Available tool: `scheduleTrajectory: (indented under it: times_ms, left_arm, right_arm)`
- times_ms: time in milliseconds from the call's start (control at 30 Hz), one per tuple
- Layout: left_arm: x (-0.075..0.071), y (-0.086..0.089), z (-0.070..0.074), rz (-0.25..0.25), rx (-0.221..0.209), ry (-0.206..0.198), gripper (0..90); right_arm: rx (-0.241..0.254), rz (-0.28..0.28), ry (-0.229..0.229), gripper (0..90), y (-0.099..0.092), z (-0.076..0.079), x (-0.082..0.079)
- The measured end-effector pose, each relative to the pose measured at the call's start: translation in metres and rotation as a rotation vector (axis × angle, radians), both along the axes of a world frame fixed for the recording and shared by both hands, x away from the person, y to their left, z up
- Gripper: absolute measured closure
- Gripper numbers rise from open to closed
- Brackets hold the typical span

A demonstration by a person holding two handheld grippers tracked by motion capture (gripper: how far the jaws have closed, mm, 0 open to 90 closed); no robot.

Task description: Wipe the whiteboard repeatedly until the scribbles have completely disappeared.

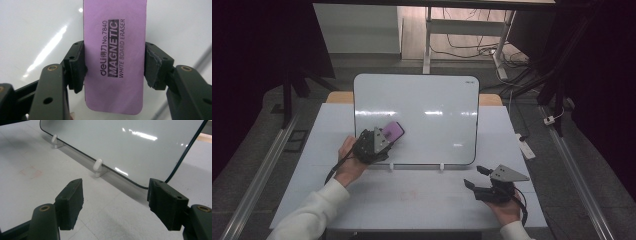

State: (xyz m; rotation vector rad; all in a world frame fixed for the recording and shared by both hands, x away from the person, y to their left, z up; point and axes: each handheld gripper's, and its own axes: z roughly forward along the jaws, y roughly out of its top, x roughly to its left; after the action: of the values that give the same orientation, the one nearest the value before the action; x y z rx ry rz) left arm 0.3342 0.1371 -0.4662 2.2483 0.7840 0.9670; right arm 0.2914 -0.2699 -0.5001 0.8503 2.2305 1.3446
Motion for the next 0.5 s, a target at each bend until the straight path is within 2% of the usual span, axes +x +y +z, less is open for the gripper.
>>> scheduleTrajectory:
  times_ms: [67, 167, 267, 400, 500]
  left_arm:
    - [0.0, 0.001, 0.0, -0.003, -0.009, 0.01, 41.1]
    - [0.002, 0.007, 0.004, -0.004, -0.053, 0.039, 41.1]
    - [0.0, 0.014, 0.007, 0.002, -0.082, 0.046, 41.1]
    - [-0.022, 0.029, 0.012, -0.025, -0.172, 0.068, 41.1]
    - [-0.043, 0.035, 0.011, -0.066, -0.208, 0.102, 41.1]
  right_arm:
    - [0.002, 0.001, 0.0, 28.6, 0.0, 0.0, 0.0]
    - [0.001, 0.001, -0.001, 28.6, 0.001, 0.001, -0.001]
    - [0.002, 0.0, -0.004, 28.6, 0.0, 0.001, -0.001]
    - [0.009, -0.004, -0.009, 28.6, -0.001, 0.003, -0.001]
    - [0.013, -0.003, -0.013, 28.7, 0.0, 0.004, -0.001]
